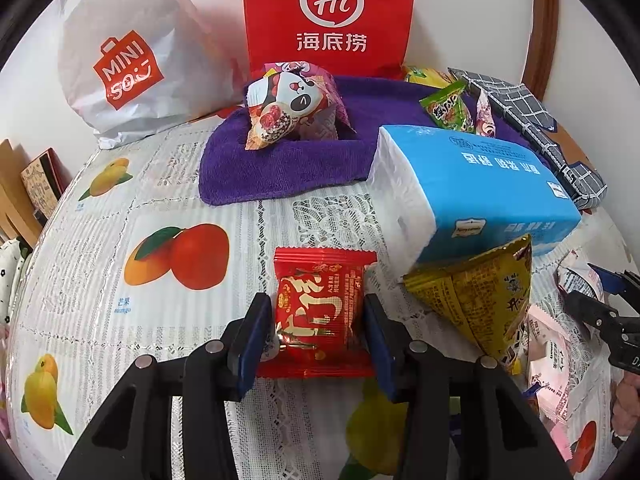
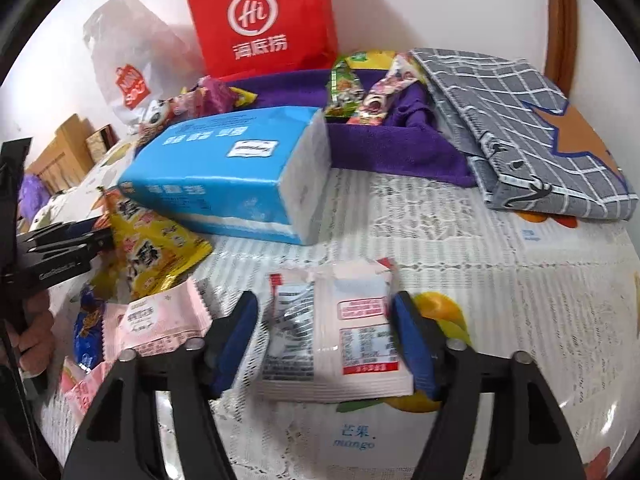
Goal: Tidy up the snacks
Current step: 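Lift the red candy and white packet with both tools toward the towel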
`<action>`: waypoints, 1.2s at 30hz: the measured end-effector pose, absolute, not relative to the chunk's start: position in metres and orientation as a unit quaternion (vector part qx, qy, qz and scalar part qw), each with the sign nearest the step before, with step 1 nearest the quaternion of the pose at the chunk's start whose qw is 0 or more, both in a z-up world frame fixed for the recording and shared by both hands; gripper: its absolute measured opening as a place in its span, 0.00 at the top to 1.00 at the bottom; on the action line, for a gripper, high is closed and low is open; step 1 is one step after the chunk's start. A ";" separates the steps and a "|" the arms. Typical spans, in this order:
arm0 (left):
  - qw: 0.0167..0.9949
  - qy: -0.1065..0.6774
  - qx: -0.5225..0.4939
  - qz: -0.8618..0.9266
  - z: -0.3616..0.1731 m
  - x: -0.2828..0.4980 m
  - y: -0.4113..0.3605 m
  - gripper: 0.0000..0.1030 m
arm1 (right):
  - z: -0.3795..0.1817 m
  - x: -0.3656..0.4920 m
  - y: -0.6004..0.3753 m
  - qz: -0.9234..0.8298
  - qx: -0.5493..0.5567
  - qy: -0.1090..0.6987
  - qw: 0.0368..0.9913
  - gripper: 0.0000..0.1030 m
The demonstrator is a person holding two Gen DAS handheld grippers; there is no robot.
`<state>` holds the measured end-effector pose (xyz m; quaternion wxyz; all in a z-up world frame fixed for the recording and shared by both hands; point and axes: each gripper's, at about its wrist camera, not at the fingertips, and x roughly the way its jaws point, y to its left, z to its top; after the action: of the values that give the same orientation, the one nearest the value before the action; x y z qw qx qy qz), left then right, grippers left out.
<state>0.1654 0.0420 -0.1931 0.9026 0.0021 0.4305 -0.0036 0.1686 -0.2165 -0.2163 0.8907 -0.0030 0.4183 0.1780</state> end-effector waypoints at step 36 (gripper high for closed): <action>0.881 0.471 -0.033 -0.030 -0.183 0.170 0.047 0.44 | -0.160 0.150 -0.204 0.167 -0.033 0.385 0.907 0.45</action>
<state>0.1702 0.0471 -0.1832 0.8812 -0.0327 0.4706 -0.0298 0.1495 -0.2040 -0.1595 0.9069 -0.0330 0.3853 0.1673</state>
